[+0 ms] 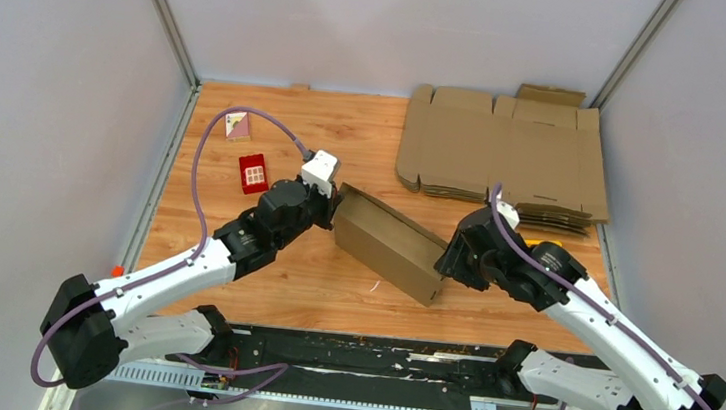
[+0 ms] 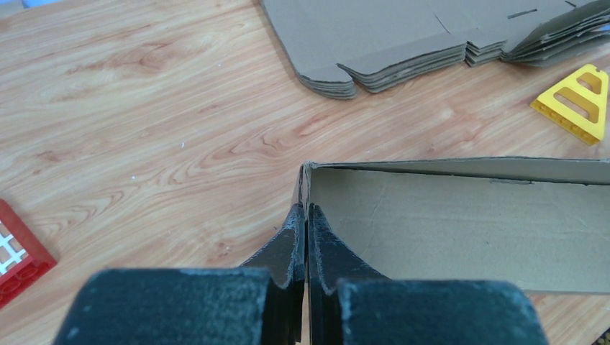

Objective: Fold the paper box

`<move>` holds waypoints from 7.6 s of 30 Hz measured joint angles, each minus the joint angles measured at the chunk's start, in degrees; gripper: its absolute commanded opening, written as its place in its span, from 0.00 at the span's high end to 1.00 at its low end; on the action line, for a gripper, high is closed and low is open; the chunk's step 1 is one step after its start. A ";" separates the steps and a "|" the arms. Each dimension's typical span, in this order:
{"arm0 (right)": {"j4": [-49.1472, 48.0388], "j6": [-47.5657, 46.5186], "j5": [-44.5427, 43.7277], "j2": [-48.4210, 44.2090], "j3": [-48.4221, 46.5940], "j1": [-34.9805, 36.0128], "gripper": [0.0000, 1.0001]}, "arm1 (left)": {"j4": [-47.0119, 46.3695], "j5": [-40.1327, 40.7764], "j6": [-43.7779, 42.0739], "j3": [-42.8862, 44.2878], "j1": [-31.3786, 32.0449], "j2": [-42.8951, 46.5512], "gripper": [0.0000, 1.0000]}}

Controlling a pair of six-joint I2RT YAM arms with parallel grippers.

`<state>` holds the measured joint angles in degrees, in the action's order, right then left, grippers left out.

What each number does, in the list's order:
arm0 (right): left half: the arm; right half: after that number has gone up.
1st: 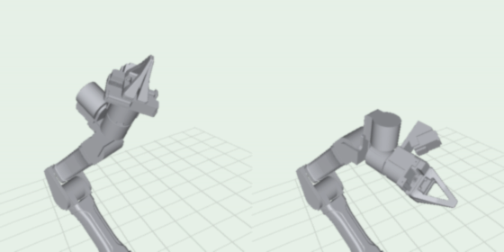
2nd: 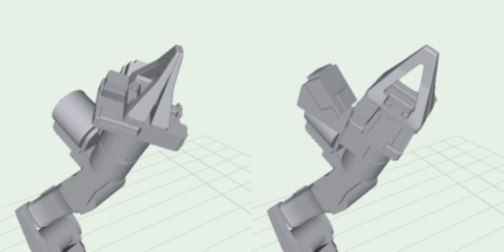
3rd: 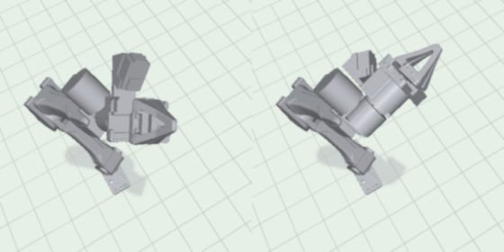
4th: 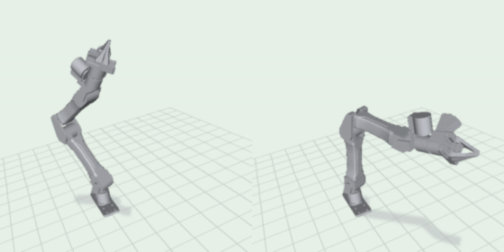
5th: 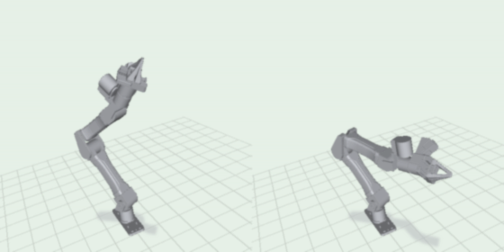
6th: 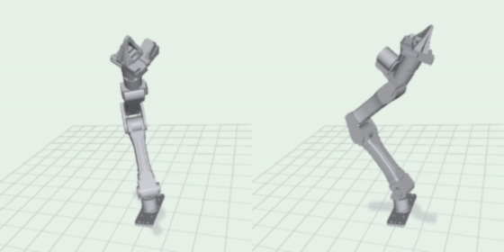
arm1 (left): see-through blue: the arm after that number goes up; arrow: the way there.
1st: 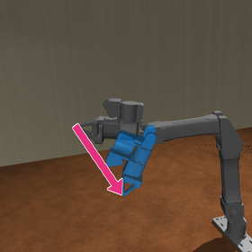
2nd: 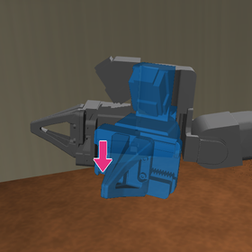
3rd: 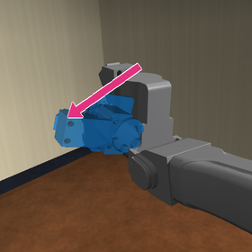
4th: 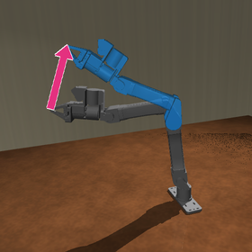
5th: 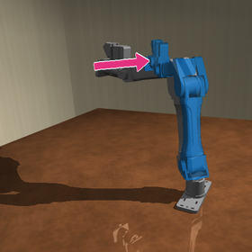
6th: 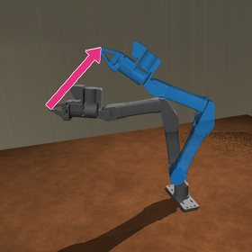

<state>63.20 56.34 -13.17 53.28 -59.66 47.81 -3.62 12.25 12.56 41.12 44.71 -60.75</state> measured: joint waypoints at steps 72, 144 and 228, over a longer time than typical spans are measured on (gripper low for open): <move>0.61 -10.43 -5.97 0.33 -3.17 -0.07 1.00 | 7.39 -2.27 2.82 -0.92 0.59 4.94 0.57; 2.14 -29.11 2.19 0.26 -10.58 -0.24 0.00 | 6.54 0.04 0.96 -0.87 0.59 4.37 1.00; -17.22 -31.30 3.74 -2.78 5.49 -0.28 1.00 | 12.63 0.00 4.42 5.29 0.81 -0.22 1.00</move>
<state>45.98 25.04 -9.43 50.50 -54.17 47.53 9.02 12.25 16.97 46.41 45.52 -60.97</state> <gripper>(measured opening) 0.009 0.006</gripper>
